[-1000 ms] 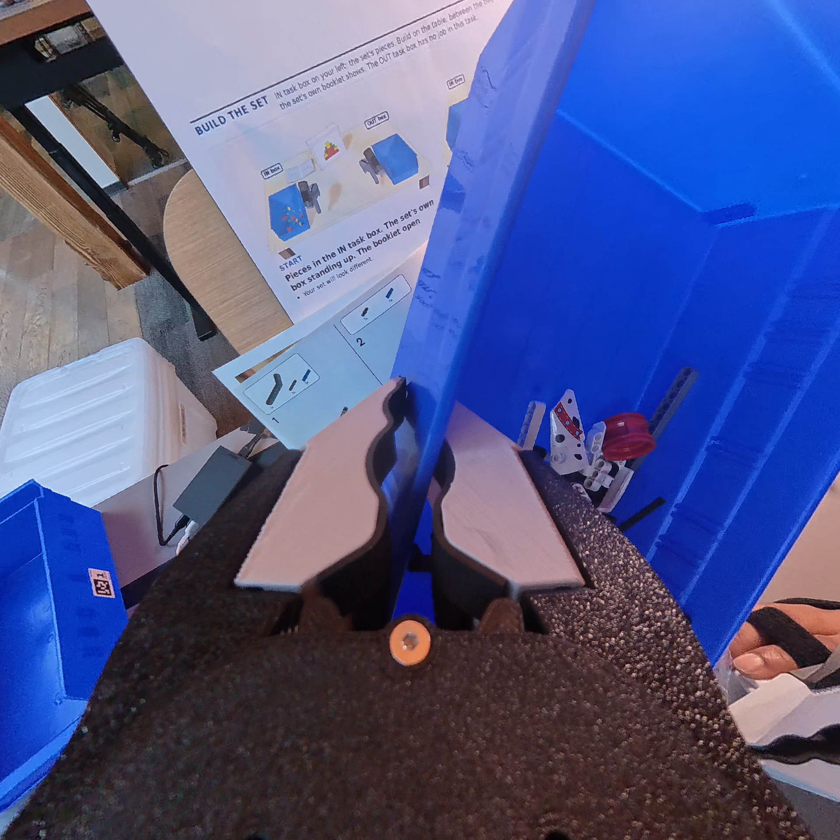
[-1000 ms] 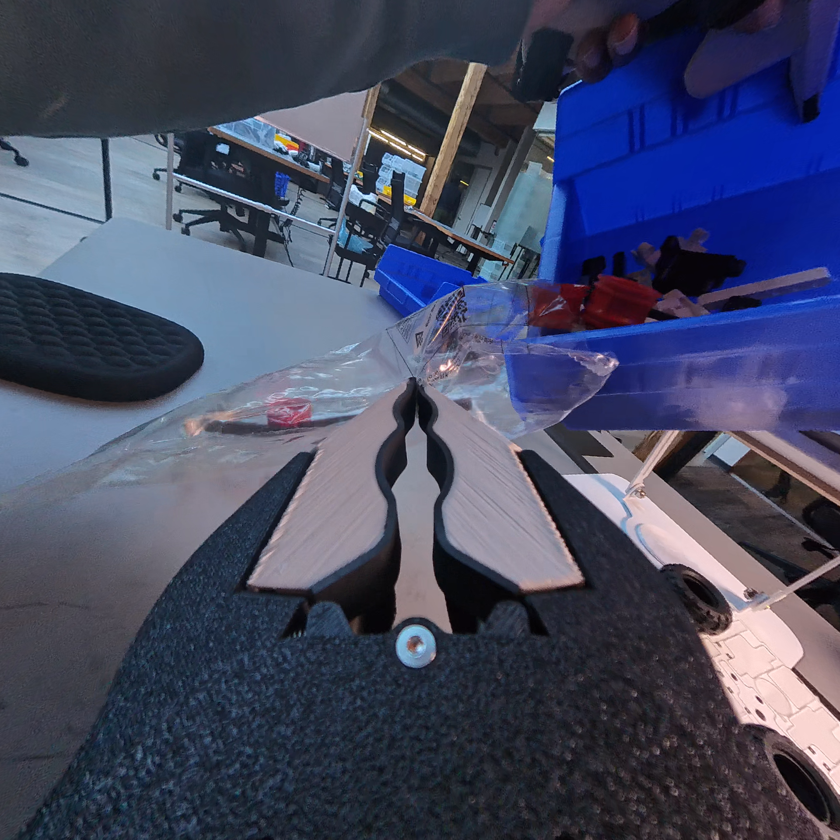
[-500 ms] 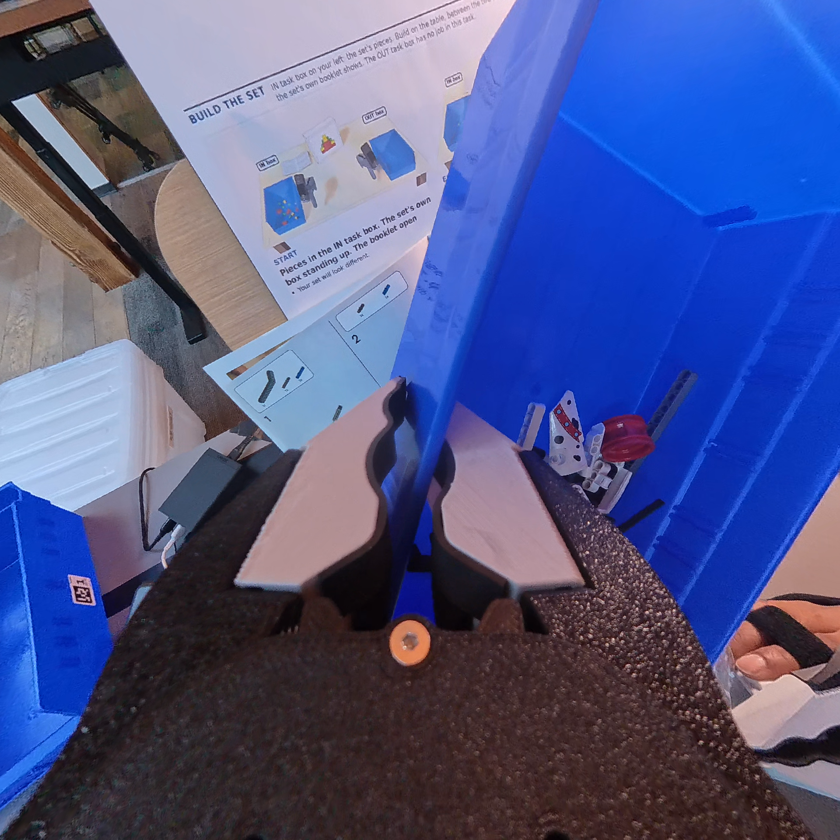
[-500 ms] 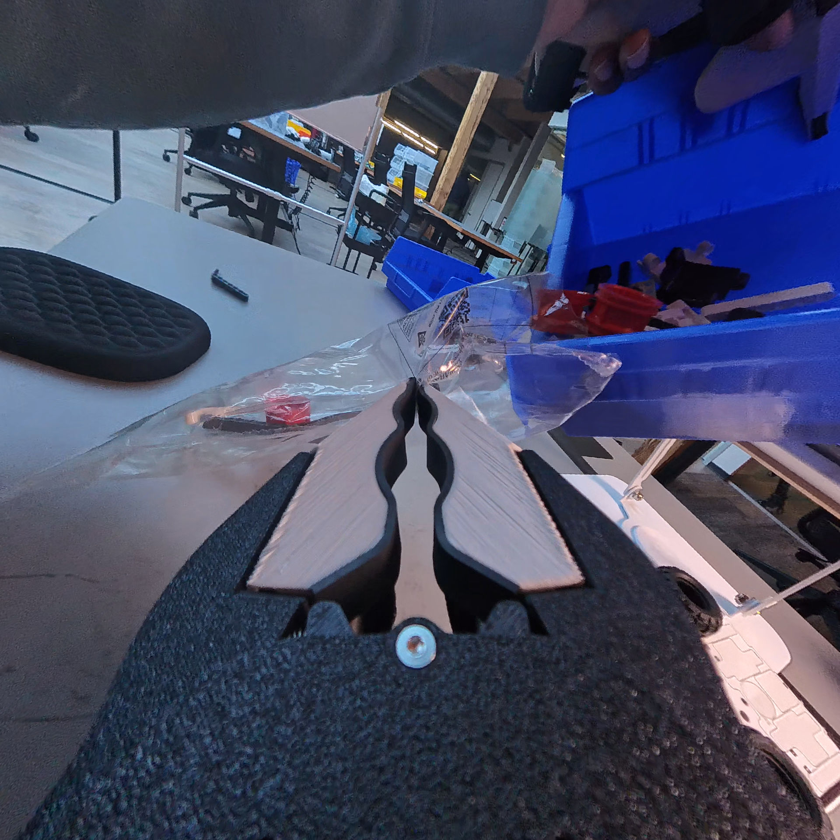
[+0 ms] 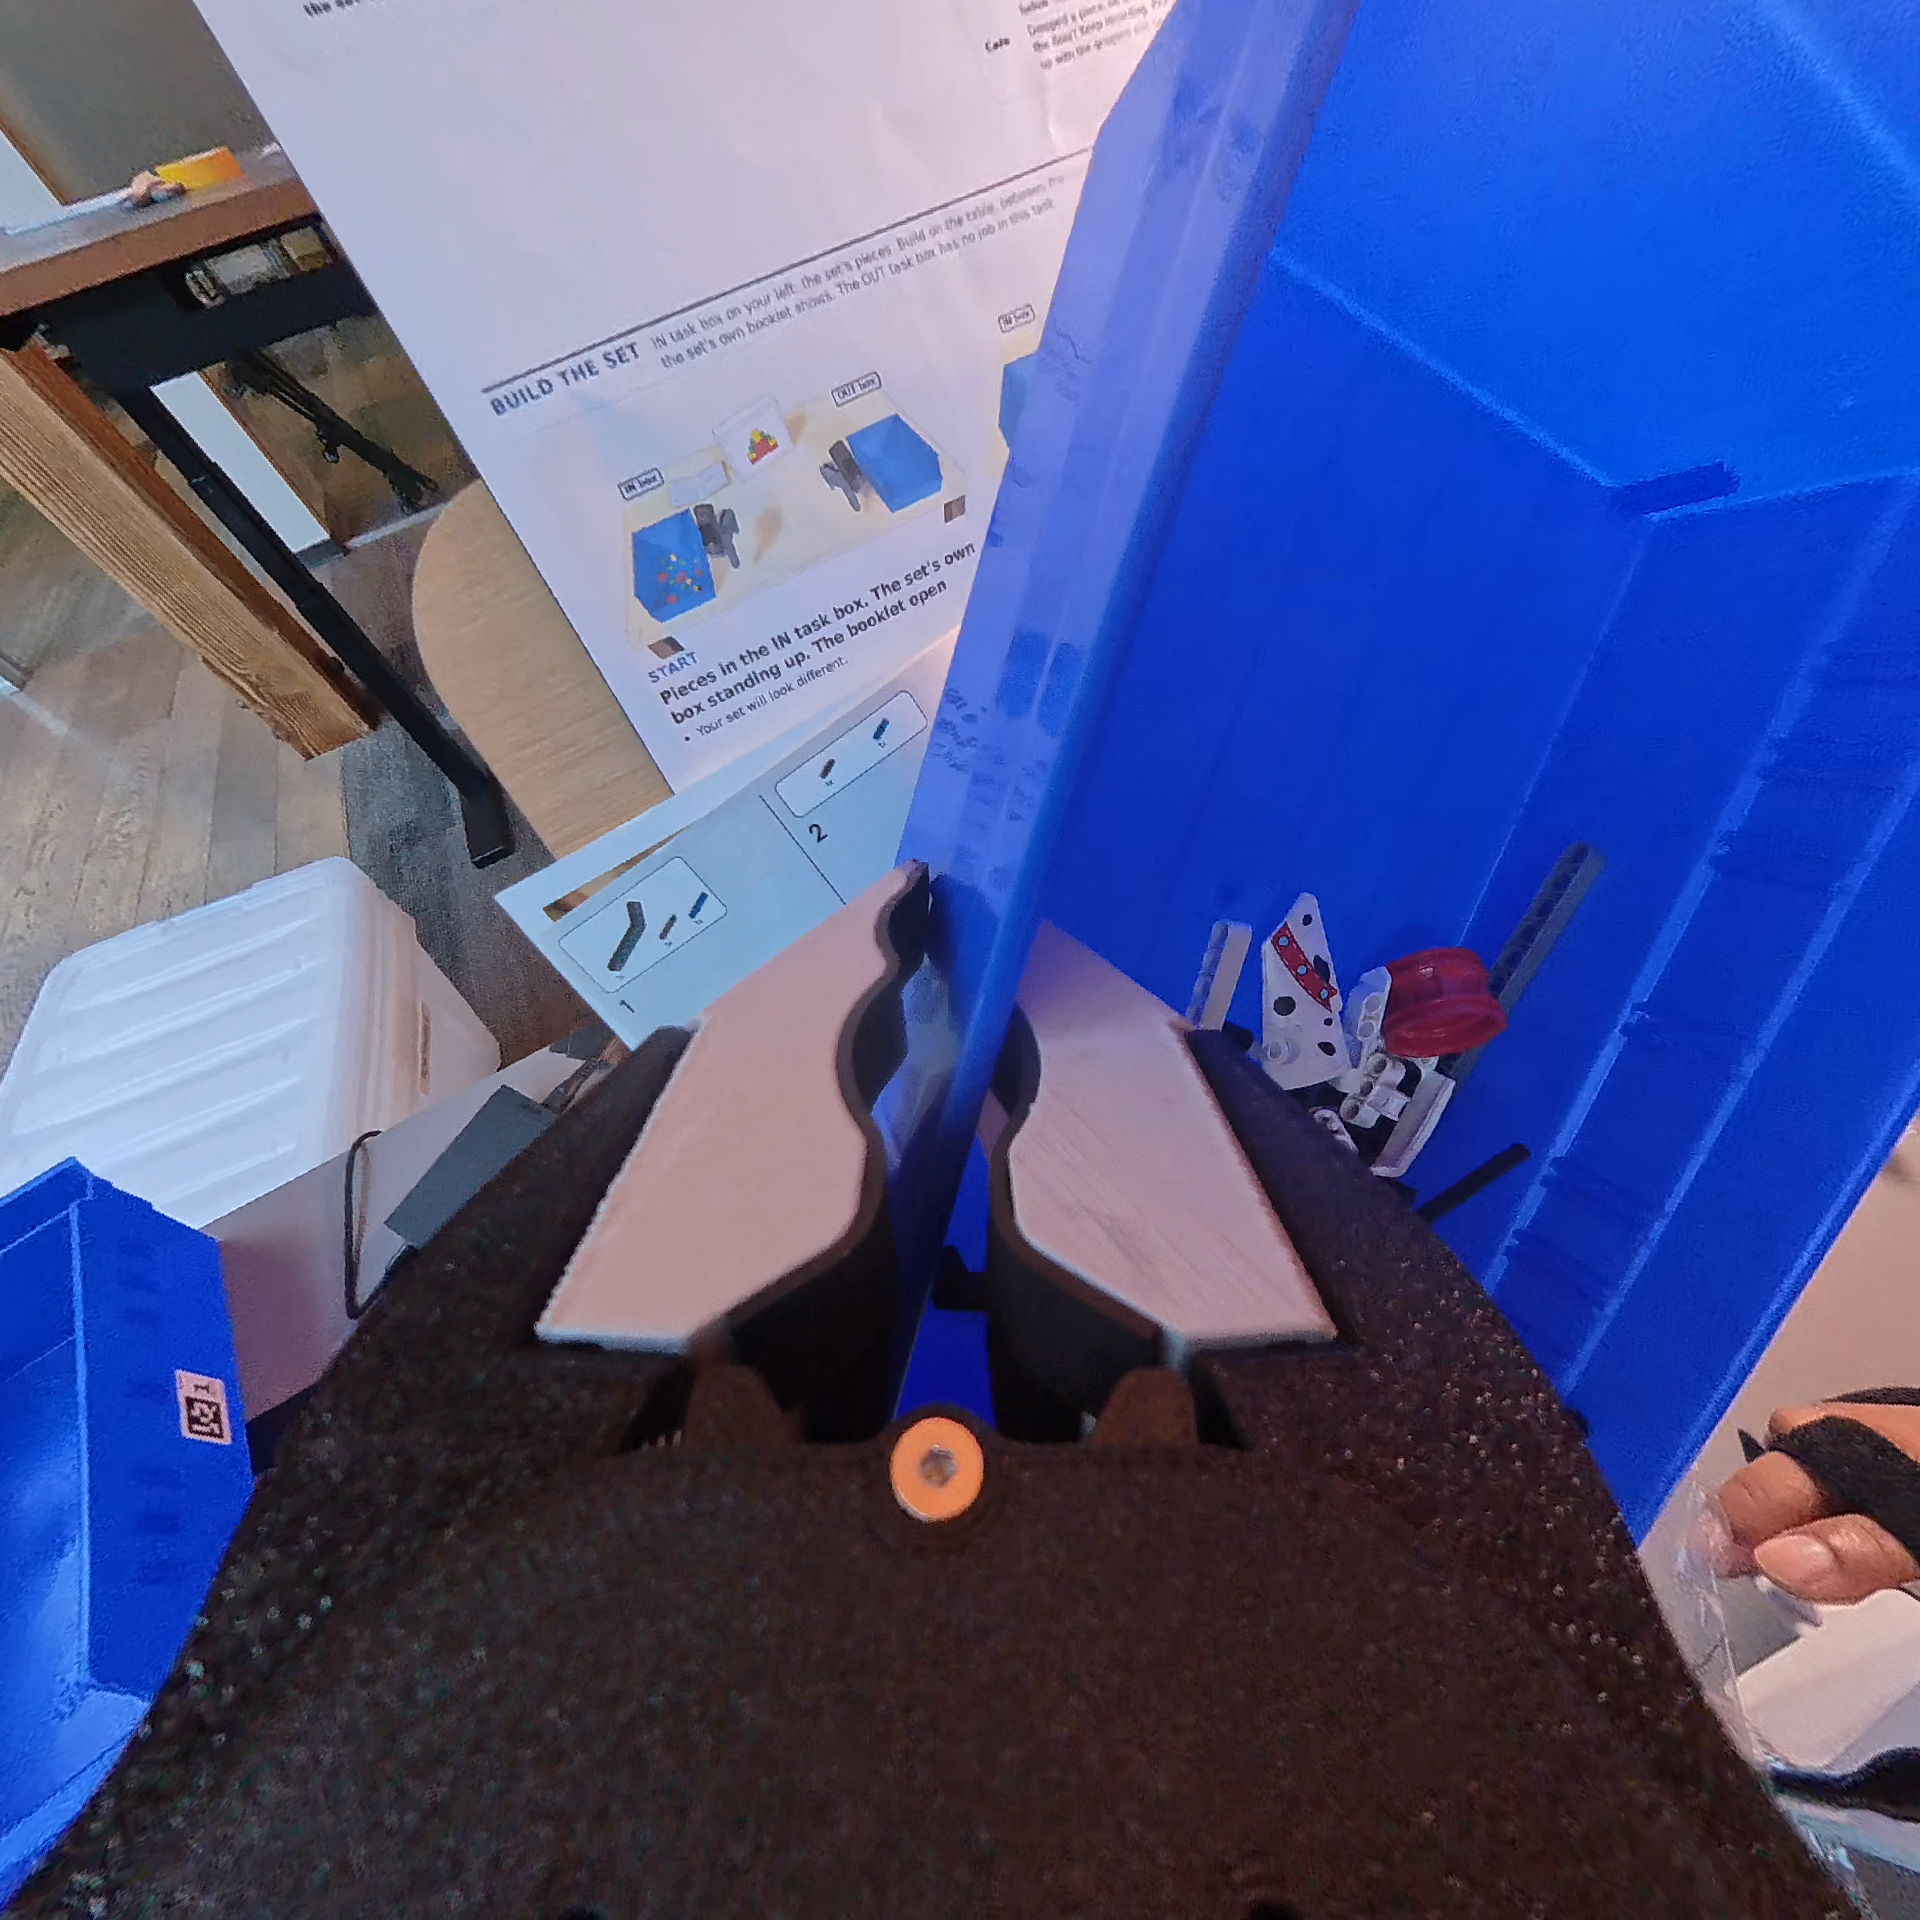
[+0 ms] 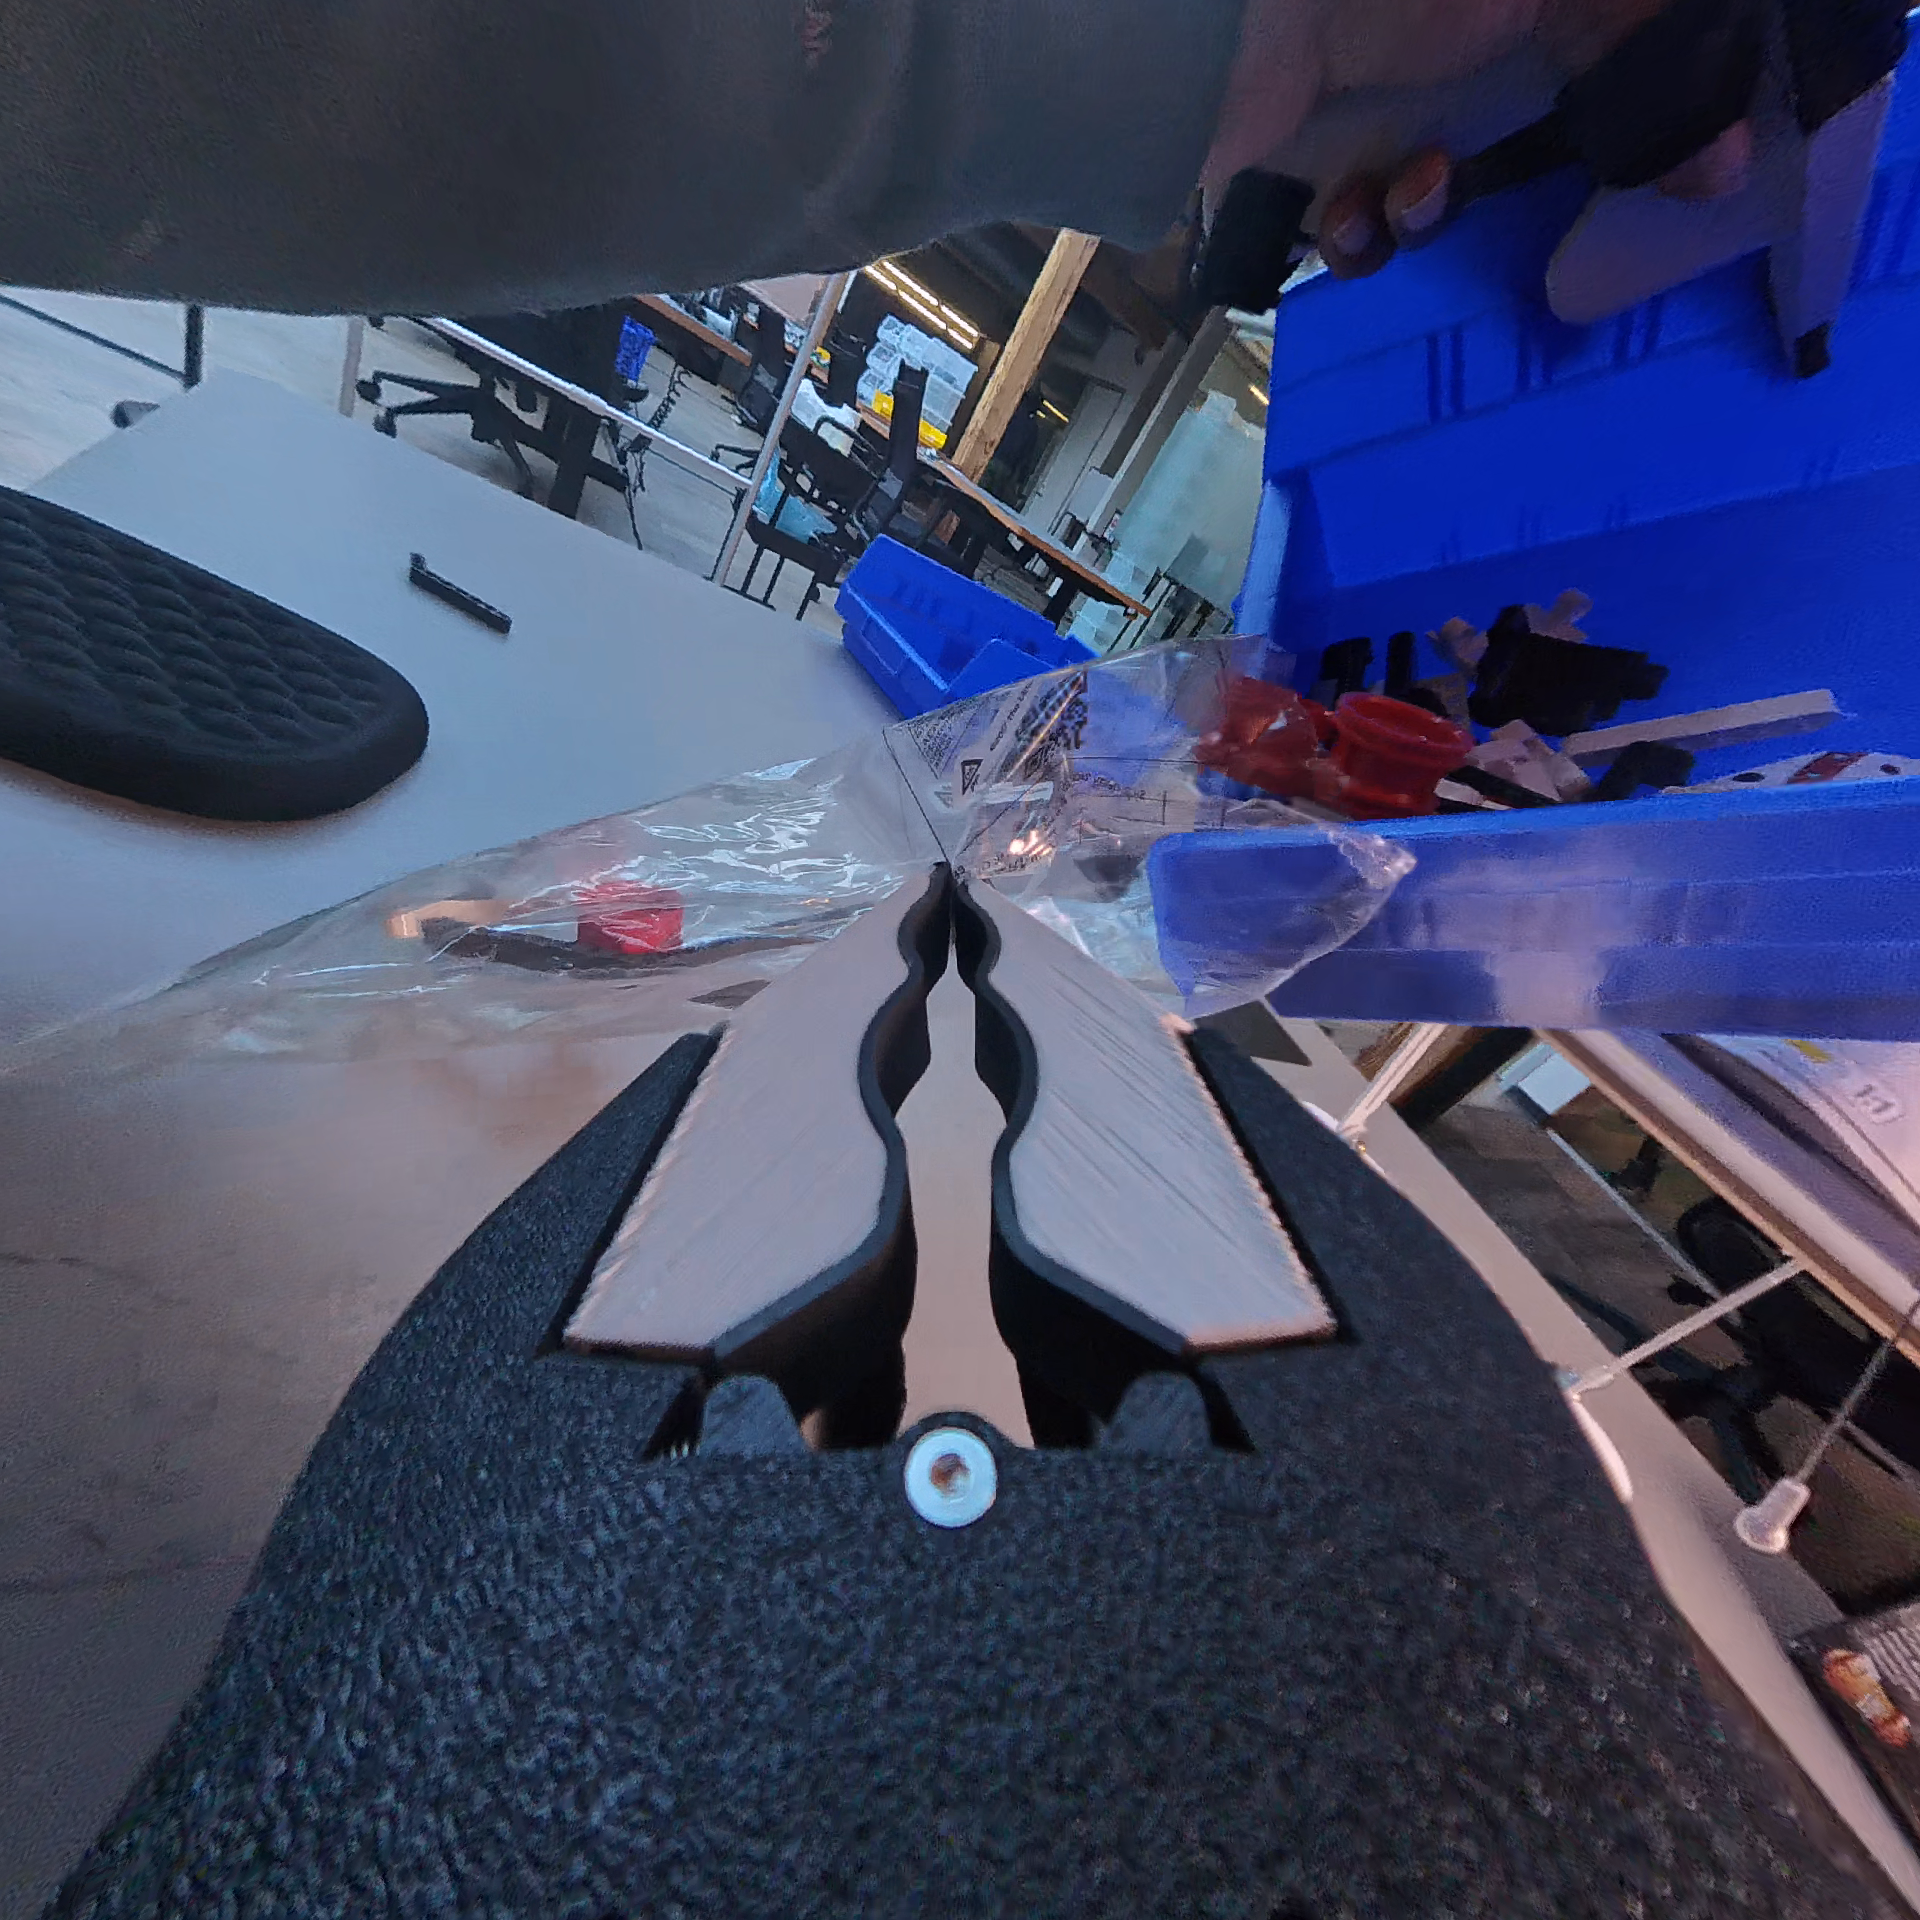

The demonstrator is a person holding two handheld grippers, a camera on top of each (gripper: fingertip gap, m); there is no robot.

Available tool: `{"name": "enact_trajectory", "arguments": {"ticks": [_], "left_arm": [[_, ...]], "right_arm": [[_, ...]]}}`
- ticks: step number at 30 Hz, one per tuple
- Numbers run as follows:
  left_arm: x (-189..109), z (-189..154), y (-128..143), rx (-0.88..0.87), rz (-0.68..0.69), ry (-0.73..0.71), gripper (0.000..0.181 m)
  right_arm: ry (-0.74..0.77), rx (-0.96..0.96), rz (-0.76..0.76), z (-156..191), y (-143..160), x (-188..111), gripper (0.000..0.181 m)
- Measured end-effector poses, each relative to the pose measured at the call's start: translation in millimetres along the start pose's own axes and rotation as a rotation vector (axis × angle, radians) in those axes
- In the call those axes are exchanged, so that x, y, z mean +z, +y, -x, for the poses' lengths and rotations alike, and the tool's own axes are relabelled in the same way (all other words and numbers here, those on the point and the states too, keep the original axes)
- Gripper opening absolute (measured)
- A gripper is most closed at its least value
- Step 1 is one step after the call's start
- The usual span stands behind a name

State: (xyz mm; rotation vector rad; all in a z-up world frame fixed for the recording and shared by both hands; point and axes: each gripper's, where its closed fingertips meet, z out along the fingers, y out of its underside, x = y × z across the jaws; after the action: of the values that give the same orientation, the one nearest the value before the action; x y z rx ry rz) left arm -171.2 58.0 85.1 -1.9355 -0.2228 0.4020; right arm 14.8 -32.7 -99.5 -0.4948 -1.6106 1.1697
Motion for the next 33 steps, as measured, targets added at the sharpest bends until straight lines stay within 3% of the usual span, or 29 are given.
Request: {"name": "enact_trajectory", "arguments": {"ticks": [9, 20, 33], "left_arm": [[-6.3, -12.1, -21.2, 0.016, -0.009, 0.025, 0.003], [-17.9, -24.7, -35.2, 0.097, -0.036, -0.004, 0.003], [-22.7, -36.8, -47.7, 0.211, -0.015, 0.013, 0.003]], "right_arm": [[0.031, -0.094, -0.037, -0.9, -15.4, 2.2, 0.0], [0.08, -0.073, -0.036, -15.4, -16.3, -2.0, 0.0], [0.007, -0.04, -0.098, -16.6, -29.3, -13.0, 0.0]]}}
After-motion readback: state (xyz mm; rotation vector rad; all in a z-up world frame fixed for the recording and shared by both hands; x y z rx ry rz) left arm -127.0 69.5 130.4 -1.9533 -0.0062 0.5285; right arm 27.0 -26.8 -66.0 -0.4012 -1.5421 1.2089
